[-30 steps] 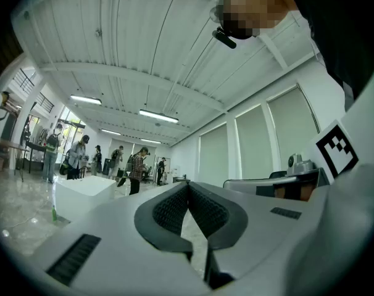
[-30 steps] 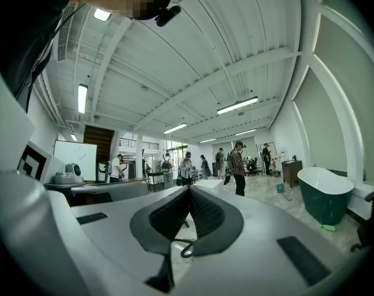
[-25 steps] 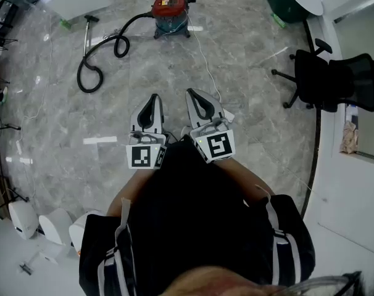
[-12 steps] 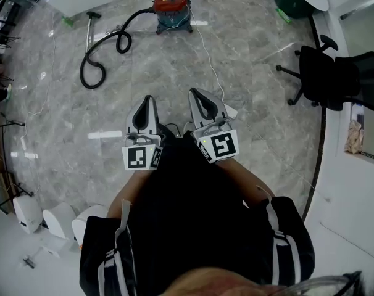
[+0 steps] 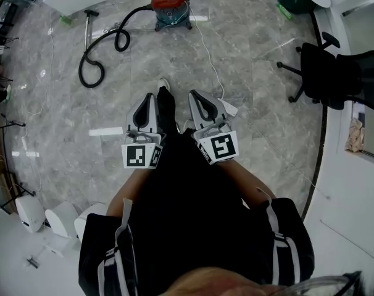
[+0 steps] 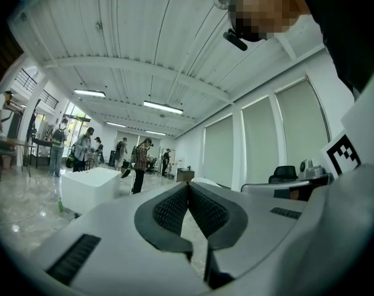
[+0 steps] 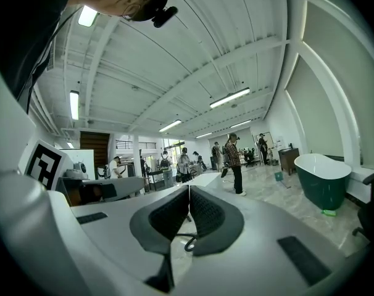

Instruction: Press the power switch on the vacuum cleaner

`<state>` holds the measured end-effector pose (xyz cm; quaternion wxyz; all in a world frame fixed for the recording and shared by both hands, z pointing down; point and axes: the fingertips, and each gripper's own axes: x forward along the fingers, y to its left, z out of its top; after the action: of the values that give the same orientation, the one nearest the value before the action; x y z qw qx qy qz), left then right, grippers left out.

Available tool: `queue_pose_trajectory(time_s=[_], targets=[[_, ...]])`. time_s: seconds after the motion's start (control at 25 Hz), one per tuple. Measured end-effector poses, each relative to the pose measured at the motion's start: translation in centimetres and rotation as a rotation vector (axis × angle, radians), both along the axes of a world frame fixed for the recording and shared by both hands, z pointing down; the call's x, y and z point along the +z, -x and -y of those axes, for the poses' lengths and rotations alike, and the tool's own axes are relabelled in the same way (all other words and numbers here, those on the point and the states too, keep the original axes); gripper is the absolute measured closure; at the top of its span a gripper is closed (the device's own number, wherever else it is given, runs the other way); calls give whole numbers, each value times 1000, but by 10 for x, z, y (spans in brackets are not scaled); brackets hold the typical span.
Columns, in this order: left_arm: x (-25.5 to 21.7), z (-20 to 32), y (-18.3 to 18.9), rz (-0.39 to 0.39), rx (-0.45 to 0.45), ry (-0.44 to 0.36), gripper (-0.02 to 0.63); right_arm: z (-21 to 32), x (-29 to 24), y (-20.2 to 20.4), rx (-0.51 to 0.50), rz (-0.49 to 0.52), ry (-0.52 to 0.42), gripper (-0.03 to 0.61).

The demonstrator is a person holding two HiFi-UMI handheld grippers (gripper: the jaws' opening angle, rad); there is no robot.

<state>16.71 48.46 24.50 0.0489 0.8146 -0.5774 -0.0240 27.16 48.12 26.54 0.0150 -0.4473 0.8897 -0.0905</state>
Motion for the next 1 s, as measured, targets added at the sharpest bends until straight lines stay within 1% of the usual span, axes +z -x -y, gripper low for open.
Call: queue_pose_trajectory(time_s=[0.16, 0.32, 0.48, 0.56, 0.72, 0.88, 0.92, 1.0], targets=[[3, 15, -10, -19, 38, 3, 595, 10, -1, -5, 18, -7, -7, 561], [9, 34, -20, -45, 76, 8, 595, 20, 2, -10, 26, -47, -15, 561], [12, 59, -19, -48, 73, -6, 595, 47, 9, -17, 38, -67, -4, 561], [12, 74, -14, -57, 65, -8, 595, 67, 10, -15, 40, -71, 0, 561], [13, 117, 9, -77, 47, -15, 595, 113, 12, 10, 19, -84, 1, 561], [20, 178, 38, -85, 37, -27, 595, 171, 15, 40, -3, -117, -24, 561], [25, 195, 43, -82, 38, -21, 595, 187, 18, 47, -7, -129, -29, 561], [37, 233, 53, -74, 52, 21, 595, 222, 23, 63, -2, -145, -37, 561]])
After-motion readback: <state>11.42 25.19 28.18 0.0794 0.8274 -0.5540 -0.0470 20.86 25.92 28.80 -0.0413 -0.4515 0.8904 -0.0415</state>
